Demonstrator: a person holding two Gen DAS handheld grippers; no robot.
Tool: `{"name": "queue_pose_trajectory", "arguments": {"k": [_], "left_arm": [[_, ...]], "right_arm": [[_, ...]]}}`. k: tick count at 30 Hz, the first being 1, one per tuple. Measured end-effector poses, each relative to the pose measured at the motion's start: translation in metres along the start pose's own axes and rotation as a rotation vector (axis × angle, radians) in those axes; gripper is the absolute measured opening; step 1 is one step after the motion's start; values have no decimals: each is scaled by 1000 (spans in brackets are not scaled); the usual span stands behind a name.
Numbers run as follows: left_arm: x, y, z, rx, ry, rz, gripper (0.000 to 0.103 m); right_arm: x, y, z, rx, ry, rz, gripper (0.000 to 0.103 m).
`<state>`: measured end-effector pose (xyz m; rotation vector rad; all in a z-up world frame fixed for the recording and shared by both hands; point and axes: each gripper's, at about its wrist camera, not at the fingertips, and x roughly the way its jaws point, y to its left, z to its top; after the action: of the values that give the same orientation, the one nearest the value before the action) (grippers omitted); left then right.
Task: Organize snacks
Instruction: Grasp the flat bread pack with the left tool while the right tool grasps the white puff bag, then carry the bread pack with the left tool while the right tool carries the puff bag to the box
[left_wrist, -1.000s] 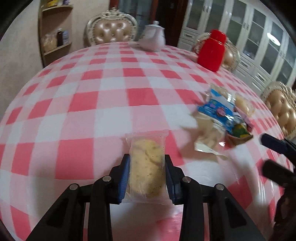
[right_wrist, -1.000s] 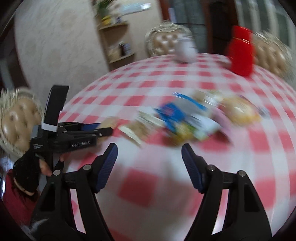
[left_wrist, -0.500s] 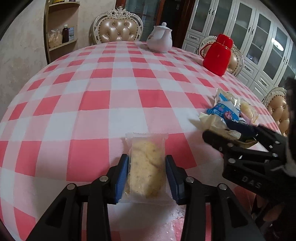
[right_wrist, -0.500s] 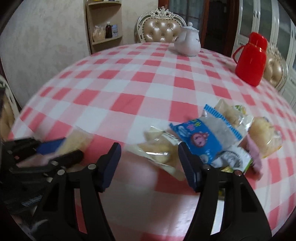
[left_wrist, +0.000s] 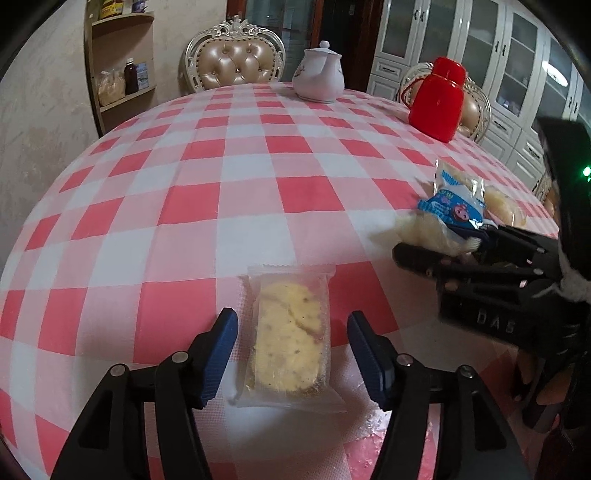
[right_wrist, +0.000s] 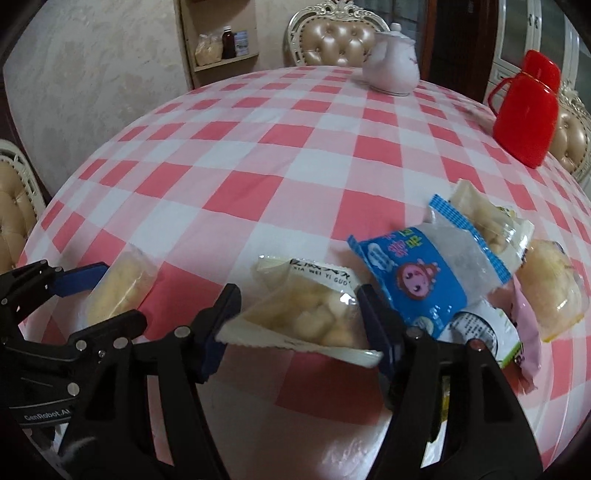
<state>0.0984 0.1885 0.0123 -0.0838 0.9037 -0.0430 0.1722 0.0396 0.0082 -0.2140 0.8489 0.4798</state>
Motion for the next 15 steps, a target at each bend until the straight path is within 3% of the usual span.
{"name": "queue_pose_trajectory", "arguments": {"k": [1, 2, 8, 15], "left_arm": [[-1, 0, 0, 8, -3, -8, 47], [-2, 1, -1, 8, -6, -11, 36], [-3, 11, -1, -44, -14, -82, 36], [-24, -6, -2, -11, -113, -67, 36]], "right_arm": [[-4, 0, 0, 1, -19, 21, 44], [-9, -1, -1, 0, -43, 29, 44], [-50, -2, -12, 79, -132, 96, 44], [-115, 2, -69, 104, -152, 106, 44]]}}
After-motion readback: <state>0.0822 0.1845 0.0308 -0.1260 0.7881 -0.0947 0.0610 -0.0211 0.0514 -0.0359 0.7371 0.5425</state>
